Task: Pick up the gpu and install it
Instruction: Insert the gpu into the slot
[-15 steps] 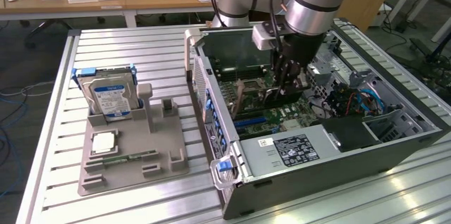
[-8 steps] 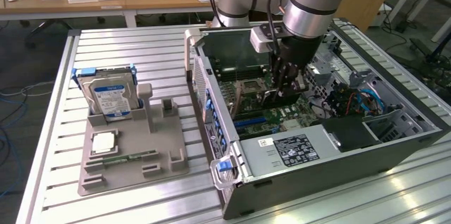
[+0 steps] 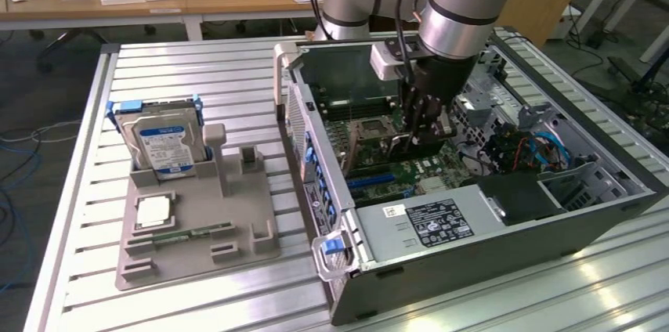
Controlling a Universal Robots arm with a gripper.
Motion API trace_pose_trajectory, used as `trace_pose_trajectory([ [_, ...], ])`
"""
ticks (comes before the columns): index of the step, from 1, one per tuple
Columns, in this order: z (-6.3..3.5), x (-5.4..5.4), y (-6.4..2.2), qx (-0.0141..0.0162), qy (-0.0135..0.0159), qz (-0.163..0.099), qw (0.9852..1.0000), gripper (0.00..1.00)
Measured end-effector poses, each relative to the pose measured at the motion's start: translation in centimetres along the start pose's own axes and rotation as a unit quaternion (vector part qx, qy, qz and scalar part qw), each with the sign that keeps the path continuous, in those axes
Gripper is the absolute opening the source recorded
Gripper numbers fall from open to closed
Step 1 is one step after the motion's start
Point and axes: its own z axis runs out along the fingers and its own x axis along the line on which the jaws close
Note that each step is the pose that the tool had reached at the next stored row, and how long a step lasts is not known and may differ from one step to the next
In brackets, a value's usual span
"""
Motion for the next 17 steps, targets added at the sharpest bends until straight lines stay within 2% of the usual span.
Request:
trace_pose_trajectory([
  [17, 0.14, 0.10, 0.73, 0.0001, 0.0006, 0.000, 1.0000, 0.27],
])
